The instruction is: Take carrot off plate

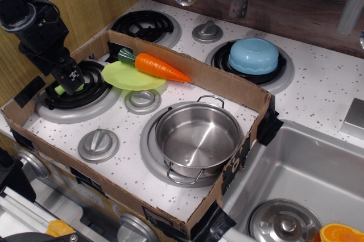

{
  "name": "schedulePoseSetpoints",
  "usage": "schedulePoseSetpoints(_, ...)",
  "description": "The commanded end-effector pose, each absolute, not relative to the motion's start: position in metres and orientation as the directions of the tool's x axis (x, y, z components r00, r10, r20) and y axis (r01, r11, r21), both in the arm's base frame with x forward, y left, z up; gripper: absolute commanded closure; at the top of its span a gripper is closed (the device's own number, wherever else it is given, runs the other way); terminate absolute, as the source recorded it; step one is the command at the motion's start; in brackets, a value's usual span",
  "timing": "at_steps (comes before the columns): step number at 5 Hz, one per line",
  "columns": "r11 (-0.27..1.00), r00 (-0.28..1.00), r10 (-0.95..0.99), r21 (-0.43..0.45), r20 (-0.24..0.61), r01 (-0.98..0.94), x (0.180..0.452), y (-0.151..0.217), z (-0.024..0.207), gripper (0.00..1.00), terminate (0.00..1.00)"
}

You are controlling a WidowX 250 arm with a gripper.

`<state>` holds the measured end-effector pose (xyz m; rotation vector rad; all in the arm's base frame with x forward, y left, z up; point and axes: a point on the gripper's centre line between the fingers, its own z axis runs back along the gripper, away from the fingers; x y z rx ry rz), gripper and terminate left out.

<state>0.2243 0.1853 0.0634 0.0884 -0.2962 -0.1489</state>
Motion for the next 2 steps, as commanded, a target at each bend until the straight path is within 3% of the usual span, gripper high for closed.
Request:
schedulePoseSetpoints(1,0.985,0.946,-0.159,0.108,0.284,0.133,0.2243,0.1853,0.0634,0.0,0.0)
schedulePoseSetpoints(2,0.939,0.912,-0.338,0.149,0.232,0.31,0.2269,0.1812,0.0639,0.0,0.0)
